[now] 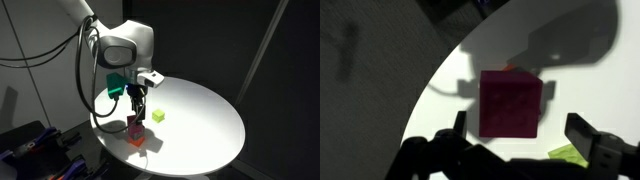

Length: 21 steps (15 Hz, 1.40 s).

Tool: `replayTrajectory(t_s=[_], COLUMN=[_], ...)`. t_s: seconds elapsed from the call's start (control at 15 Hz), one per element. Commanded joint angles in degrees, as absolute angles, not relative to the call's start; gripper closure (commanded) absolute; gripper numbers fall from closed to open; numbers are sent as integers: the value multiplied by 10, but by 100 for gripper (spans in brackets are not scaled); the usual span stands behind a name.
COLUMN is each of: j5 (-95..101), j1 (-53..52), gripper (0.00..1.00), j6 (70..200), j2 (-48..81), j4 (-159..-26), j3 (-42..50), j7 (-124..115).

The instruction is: Pick up the mulberry pink block and stack it on top of the gray block

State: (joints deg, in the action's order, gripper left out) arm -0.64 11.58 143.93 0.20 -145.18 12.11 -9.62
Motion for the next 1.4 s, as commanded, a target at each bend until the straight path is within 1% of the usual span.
replayTrajectory(t_s=[0.0,0.73,1.33], j5=[-12,-39,-53], j1=[111,59,40], gripper=[0,0,0], j6=[1392,1280,1272], j2=[-29,-59,-127], j4=[-1439,-1377,-1396], j3=[114,63,47], j7=[-89,-83,-60])
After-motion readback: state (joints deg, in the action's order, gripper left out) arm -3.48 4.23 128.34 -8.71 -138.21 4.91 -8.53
